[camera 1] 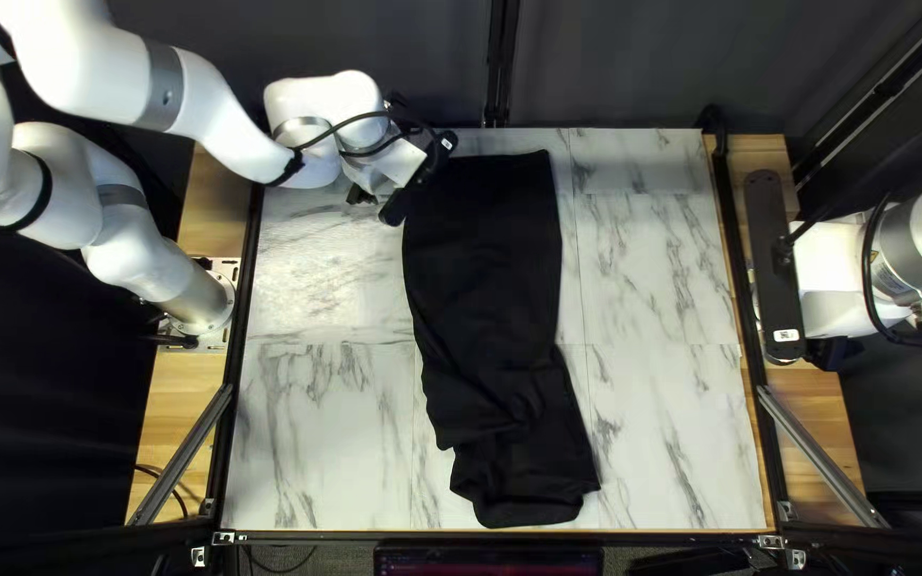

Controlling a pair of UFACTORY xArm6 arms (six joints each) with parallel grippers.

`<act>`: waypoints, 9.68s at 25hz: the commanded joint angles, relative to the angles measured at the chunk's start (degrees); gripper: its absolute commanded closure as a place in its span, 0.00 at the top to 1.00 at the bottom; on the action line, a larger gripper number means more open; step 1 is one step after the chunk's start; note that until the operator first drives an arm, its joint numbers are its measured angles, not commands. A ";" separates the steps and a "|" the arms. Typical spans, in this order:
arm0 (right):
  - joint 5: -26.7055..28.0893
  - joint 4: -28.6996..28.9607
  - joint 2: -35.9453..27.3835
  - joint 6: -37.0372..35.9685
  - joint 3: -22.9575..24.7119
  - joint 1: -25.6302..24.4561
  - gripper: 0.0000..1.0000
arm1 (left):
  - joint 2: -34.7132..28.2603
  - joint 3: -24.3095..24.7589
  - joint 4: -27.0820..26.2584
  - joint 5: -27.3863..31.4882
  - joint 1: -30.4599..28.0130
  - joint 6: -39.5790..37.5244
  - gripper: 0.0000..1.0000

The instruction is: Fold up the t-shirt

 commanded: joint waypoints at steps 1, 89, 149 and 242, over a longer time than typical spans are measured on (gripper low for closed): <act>0.00 0.00 0.00 0.00 0.00 0.00 1.00 | 1.72 -1.99 -0.09 1.56 -0.91 -4.83 1.00; 0.00 0.00 0.00 0.00 0.00 0.00 1.00 | 15.20 -12.58 -19.37 6.31 7.14 -10.09 1.00; 0.00 0.00 0.00 0.00 0.00 0.00 1.00 | 28.76 -46.38 -18.73 25.36 -2.64 -14.53 0.00; 0.00 0.00 0.00 0.00 0.00 0.00 1.00 | 15.80 -21.90 -9.69 10.93 -30.78 2.32 0.01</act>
